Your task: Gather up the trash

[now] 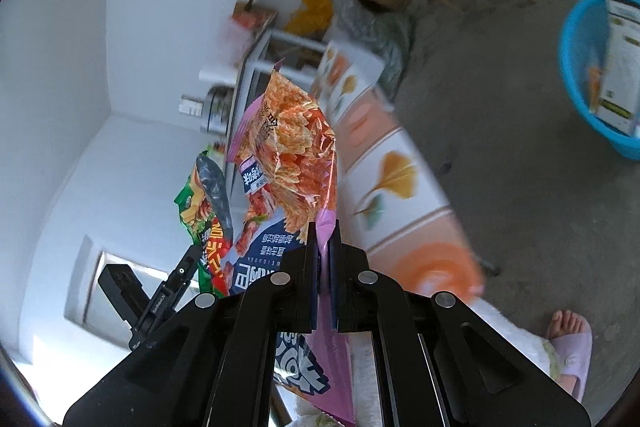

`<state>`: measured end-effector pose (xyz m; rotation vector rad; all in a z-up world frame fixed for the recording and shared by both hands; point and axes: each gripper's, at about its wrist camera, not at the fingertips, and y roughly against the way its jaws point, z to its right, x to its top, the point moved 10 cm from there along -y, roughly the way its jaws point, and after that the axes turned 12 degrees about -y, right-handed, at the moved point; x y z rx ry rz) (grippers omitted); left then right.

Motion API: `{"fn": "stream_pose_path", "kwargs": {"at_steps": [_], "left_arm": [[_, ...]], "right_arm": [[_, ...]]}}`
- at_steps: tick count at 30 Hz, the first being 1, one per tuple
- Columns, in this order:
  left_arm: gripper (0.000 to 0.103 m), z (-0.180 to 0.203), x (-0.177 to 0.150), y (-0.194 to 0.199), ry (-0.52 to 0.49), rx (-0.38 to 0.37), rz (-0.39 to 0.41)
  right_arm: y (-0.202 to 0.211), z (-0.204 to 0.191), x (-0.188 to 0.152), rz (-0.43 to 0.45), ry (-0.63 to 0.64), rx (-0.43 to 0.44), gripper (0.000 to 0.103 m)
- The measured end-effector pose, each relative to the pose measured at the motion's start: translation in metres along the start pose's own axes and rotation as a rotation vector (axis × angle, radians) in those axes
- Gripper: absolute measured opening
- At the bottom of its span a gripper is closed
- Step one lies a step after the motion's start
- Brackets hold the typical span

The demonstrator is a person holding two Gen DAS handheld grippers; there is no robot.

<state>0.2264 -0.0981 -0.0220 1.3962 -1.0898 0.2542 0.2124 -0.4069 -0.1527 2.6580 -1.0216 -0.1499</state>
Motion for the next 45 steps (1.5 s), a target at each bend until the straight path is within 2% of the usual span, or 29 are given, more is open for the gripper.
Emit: {"fn": "stream_pose_path", "kwargs": {"at_steps": [8,15,18,21,27,32,35,37,41,45], "left_arm": [[0.044,0.117,0.041,-0.07,-0.159,-0.165,-0.051],[0.044,0.21,0.06,-0.158,-0.241,-0.298,-0.18],[0.044,0.24,0.065,-0.2,-0.272,-0.319,-0.233],[0.044,0.267,0.072,-0.235,-0.327,-0.309,-0.255],[0.044,0.275,0.093,-0.274,-0.329,-0.273,-0.254],[0.044,0.27,0.105,-0.297,-0.281,-0.258,-0.249],[0.044,0.285,0.108,-0.309,-0.273,-0.291,-0.258],[0.044,0.301,0.107,-0.319,-0.26,-0.337,-0.28],[0.044,0.322,0.109,-0.329,-0.222,-0.374,-0.3],[0.044,0.331,0.108,-0.331,-0.254,-0.361,-0.291]], "right_arm": [[0.076,0.062,0.038,0.164,-0.139,-0.014,0.003],[0.125,0.118,0.076,0.308,-0.256,-0.067,0.003],[0.132,0.142,0.102,0.359,-0.287,-0.114,0.003],[0.138,0.165,0.128,0.4,-0.294,-0.171,0.003],[0.13,0.211,0.171,0.422,-0.294,-0.262,0.003],[0.107,0.235,0.195,0.416,-0.304,-0.302,0.004],[0.094,0.242,0.208,0.419,-0.295,-0.329,0.009],[0.086,0.246,0.216,0.429,-0.27,-0.378,0.017],[0.075,0.26,0.224,0.425,-0.254,-0.435,0.019],[0.078,0.275,0.225,0.436,-0.257,-0.488,0.019]]}}
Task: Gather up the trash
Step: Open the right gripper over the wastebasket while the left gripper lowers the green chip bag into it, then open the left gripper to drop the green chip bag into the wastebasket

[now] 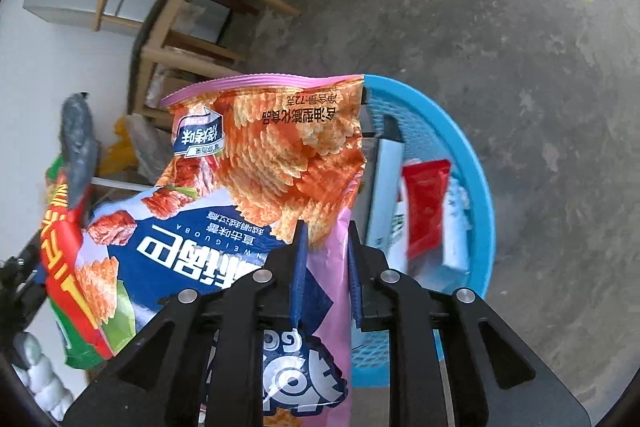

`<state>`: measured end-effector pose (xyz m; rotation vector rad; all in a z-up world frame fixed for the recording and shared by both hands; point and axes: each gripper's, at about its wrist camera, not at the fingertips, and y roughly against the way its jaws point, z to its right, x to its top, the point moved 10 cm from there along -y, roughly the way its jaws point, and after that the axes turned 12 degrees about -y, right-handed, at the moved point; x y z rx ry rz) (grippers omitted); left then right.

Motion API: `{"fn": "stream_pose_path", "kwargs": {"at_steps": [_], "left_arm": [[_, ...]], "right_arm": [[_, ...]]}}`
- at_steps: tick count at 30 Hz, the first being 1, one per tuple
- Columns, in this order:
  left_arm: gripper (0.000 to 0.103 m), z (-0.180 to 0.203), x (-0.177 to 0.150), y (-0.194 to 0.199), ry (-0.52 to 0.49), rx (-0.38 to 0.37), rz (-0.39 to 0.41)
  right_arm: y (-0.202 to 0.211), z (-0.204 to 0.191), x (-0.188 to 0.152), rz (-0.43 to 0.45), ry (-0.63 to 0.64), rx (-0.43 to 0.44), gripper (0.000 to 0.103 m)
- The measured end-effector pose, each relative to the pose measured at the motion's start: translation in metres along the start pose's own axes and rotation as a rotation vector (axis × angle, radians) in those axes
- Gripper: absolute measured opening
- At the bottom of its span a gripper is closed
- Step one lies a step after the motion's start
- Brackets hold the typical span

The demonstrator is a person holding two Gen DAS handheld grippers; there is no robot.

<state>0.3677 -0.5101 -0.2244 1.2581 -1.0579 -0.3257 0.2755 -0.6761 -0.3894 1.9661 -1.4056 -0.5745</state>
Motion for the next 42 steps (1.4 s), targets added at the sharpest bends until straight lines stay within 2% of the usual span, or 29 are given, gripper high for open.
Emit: {"fn": "stream_pose_path", "kwargs": {"at_steps": [3,7,8,10,12,17,21,23,24,26,29,32,35,39,42], "left_arm": [[0.044,-0.01,-0.007,0.002,-0.025,0.045,-0.016],[0.044,-0.035,-0.012,0.005,0.005,0.086,-0.027],[0.044,-0.039,-0.011,0.005,0.013,0.091,-0.025],[0.044,-0.045,-0.01,0.008,0.04,0.091,-0.016],[0.044,-0.041,-0.008,0.007,0.049,0.066,-0.013],[0.044,-0.005,-0.009,-0.008,0.054,-0.041,-0.044],[0.046,0.035,-0.018,-0.043,0.113,-0.167,-0.137],[0.053,0.051,-0.026,-0.063,0.151,-0.221,-0.201],[0.054,0.056,-0.031,-0.074,0.17,-0.227,-0.235],[0.063,0.064,-0.04,-0.093,0.166,-0.185,-0.292],[0.063,0.065,-0.048,-0.103,0.199,-0.178,-0.332],[0.063,0.056,-0.049,-0.089,0.259,-0.185,-0.321],[0.063,0.042,-0.044,-0.061,0.268,-0.163,-0.271],[0.063,0.018,-0.025,0.003,0.266,-0.133,-0.135],[0.063,0.007,-0.023,0.076,0.215,-0.128,-0.009]], "right_arm": [[0.002,0.01,0.003,0.021,0.011,-0.037,0.019],[0.007,0.02,0.008,0.058,0.025,-0.077,0.021],[0.009,0.022,0.008,0.064,0.024,-0.077,0.024],[0.014,0.024,0.009,0.073,0.016,-0.07,0.045],[0.02,0.024,0.01,0.089,0.003,-0.038,0.052],[0.036,0.03,0.015,0.126,-0.068,0.031,0.055],[0.068,0.042,0.011,0.166,-0.132,0.082,0.055],[0.083,0.053,0.005,0.176,-0.16,0.096,0.055],[0.089,0.059,0.002,0.177,-0.171,0.094,0.055],[0.1,0.072,-0.005,0.178,-0.186,0.076,0.055],[0.116,0.088,-0.018,0.171,-0.197,0.055,0.055],[0.129,0.095,-0.029,0.17,-0.168,0.018,0.055],[0.139,0.094,-0.037,0.164,-0.129,-0.01,0.055],[0.157,0.071,-0.045,0.177,-0.035,-0.024,0.055],[0.179,0.033,-0.057,0.204,0.098,-0.03,0.055]]}}
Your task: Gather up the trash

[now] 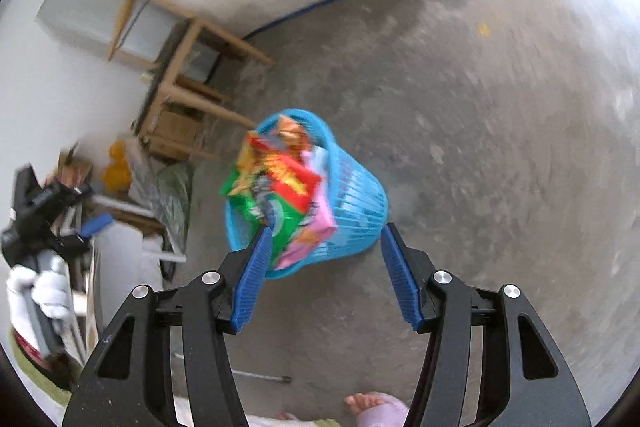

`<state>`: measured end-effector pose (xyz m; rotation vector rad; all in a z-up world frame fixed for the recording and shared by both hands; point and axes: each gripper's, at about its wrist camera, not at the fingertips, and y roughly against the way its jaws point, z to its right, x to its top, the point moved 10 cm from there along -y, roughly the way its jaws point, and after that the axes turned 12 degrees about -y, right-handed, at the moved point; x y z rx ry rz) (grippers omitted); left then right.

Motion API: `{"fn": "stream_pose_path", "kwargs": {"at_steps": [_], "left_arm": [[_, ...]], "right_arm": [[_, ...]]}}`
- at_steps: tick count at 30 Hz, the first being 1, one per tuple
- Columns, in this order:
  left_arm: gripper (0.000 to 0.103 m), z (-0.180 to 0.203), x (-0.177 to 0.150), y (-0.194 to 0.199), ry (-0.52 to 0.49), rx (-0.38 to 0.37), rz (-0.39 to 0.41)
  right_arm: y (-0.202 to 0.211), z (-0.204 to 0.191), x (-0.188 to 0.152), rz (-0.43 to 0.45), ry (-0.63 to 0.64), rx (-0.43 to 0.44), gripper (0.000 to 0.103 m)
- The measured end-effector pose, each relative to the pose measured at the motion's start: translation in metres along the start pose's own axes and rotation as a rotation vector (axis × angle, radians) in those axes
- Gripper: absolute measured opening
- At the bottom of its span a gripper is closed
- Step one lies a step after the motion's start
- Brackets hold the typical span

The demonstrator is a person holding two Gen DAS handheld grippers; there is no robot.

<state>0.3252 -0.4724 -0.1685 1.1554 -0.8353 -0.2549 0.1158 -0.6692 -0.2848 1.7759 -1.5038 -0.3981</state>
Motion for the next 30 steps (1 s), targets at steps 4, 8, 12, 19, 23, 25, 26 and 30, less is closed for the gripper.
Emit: {"fn": "stream_pose_path", "kwargs": {"at_steps": [4,8,12,19,23,25,26,30], "left_arm": [[0.071,0.005,-0.016,0.086,-0.077,-0.01,0.146],[0.086,0.0,-0.054,0.172,-0.103,0.005,0.271],[0.098,-0.018,-0.109,0.244,-0.037,0.053,0.362],[0.097,-0.042,-0.205,0.297,0.098,0.268,0.422],[0.097,-0.048,-0.25,0.293,0.124,0.348,0.36],[0.097,-0.051,-0.268,0.289,0.136,0.399,0.326],[0.098,-0.054,-0.273,0.285,0.144,0.401,0.316],[0.098,-0.061,-0.299,0.274,0.176,0.431,0.273]], "right_arm": [[0.048,-0.065,-0.014,0.084,0.234,0.006,0.059],[0.112,-0.135,-0.041,0.235,0.462,0.072,0.08],[0.171,-0.189,-0.074,0.411,0.631,0.126,0.096],[0.194,-0.224,-0.142,0.379,0.76,0.148,0.096],[0.179,-0.228,-0.182,0.358,0.891,-0.032,0.096],[0.171,-0.226,-0.196,0.335,0.925,-0.099,0.096],[0.169,-0.227,-0.206,0.311,0.936,-0.111,0.096],[0.16,-0.217,-0.227,0.237,0.928,-0.164,0.096]]}}
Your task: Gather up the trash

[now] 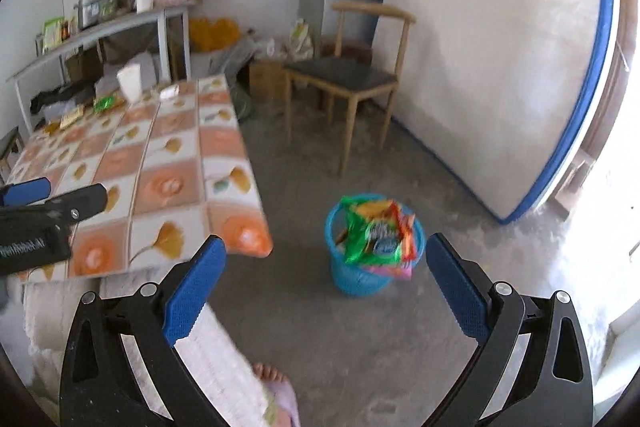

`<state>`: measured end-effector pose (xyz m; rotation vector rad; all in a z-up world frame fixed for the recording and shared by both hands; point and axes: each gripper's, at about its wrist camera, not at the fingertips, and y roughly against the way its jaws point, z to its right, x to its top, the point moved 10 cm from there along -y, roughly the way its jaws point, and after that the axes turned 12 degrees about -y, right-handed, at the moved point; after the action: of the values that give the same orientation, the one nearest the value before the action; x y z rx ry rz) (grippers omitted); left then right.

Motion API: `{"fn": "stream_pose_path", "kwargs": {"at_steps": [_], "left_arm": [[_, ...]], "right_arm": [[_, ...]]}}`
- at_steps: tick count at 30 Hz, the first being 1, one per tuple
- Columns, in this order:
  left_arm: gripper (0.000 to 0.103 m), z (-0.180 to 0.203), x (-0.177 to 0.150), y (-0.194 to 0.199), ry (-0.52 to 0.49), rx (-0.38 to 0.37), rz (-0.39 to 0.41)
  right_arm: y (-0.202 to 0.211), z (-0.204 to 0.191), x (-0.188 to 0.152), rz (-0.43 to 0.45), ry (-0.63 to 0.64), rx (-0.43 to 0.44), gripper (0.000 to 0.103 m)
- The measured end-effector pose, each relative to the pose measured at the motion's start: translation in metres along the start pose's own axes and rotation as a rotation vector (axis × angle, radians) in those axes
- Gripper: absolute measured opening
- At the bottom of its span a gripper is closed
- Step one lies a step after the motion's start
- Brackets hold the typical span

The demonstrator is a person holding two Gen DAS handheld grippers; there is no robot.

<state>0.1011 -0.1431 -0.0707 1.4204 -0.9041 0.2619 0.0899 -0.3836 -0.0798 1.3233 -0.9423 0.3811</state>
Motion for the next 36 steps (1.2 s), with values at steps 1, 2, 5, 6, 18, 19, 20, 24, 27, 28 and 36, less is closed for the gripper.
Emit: {"fn": "stream_pose_path", "kwargs": {"at_steps": [1,2,5,6,18,19,20,24,27,28,36], "left_arm": [[0.098,-0.003,-0.004,-0.002,-0.001,0.009,-0.008],[0.097,-0.006,-0.009,-0.004,0.0,0.018,-0.02],[0.097,-0.016,-0.021,-0.006,0.018,0.044,-0.058],[0.097,-0.02,-0.023,-0.007,0.024,0.048,-0.065],[0.097,-0.031,-0.028,-0.008,0.008,0.106,-0.081],[0.097,-0.031,-0.028,-0.008,0.005,0.11,-0.08],[0.097,-0.031,-0.028,-0.008,0.003,0.112,-0.081],[0.098,-0.029,-0.028,-0.01,-0.013,0.115,-0.089],[0.097,-0.027,-0.026,-0.009,-0.032,0.122,-0.084],[0.098,-0.027,-0.026,-0.008,-0.039,0.124,-0.083],[0.098,-0.022,-0.025,-0.005,-0.064,0.125,-0.075]], "right_arm": [[0.0,-0.001,-0.005,-0.023,-0.009,-0.004,0.096],[0.001,-0.002,-0.012,-0.045,-0.02,-0.007,0.096],[0.005,-0.004,-0.026,-0.08,-0.041,-0.029,0.096],[0.005,-0.003,-0.029,-0.09,-0.045,-0.035,0.096],[0.001,0.007,-0.035,-0.109,-0.061,-0.078,0.096],[0.001,0.009,-0.035,-0.11,-0.065,-0.081,0.096],[0.0,0.01,-0.035,-0.111,-0.067,-0.081,0.096],[-0.001,0.016,-0.035,-0.112,-0.08,-0.085,0.096],[-0.002,0.02,-0.034,-0.108,-0.091,-0.083,0.096],[-0.001,0.021,-0.034,-0.106,-0.093,-0.082,0.096],[-0.002,0.023,-0.033,-0.1,-0.096,-0.071,0.096]]}}
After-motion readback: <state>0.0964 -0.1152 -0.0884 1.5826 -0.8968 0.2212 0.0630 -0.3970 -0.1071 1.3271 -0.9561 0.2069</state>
